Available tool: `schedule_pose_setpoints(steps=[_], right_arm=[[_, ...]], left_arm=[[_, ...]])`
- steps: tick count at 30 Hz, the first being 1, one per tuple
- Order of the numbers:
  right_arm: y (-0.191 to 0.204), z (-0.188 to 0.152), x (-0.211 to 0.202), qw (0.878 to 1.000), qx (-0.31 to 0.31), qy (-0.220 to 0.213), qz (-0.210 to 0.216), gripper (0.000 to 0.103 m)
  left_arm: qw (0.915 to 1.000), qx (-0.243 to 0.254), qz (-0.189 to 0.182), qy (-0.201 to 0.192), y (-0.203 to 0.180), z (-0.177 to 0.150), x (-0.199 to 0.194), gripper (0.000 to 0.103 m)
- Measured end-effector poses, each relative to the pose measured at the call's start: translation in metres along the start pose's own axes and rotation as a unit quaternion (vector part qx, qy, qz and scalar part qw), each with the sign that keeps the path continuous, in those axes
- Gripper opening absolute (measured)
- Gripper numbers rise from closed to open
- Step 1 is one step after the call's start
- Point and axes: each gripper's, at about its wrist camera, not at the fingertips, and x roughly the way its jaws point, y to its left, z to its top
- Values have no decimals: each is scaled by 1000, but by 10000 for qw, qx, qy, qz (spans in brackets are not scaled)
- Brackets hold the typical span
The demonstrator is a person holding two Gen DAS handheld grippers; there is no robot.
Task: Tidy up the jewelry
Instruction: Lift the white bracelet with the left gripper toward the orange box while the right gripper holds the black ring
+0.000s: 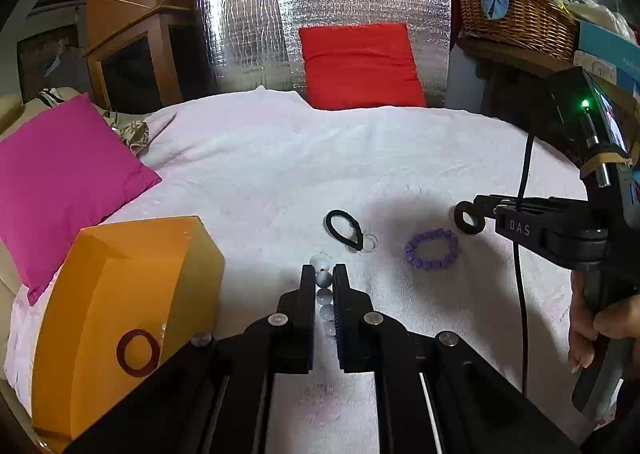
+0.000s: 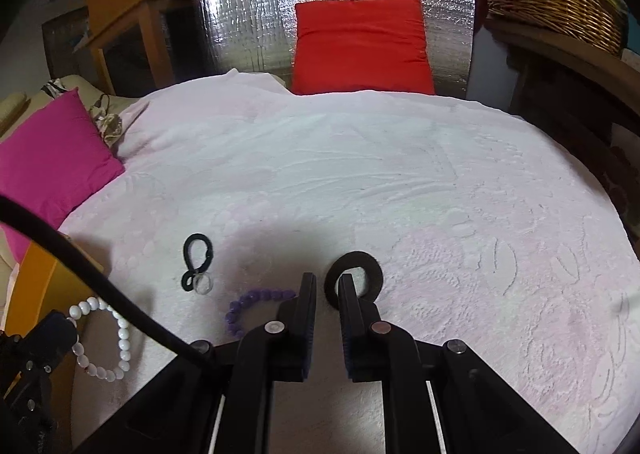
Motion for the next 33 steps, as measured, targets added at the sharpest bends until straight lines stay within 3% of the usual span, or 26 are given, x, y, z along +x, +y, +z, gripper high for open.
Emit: schedule_pose_setpoints(steps=[10, 18, 25, 33], right_arm=[[10, -3, -7, 9999, -40, -26, 108, 13], [19, -3, -15, 9997, -13, -83, 244, 12], [33, -2, -30, 9975, 145, -173, 674, 12], [63, -1, -51, 9897, 231, -362, 1367, 13]], left_arm=[[9999, -114, 48, -79, 7, 0, -10, 9], [9988, -421, -140, -226, 22, 1, -31, 9], [9943, -840, -321, -580, 50, 2, -69, 8], [9894, -1120, -105, -923, 82, -4, -102, 8]])
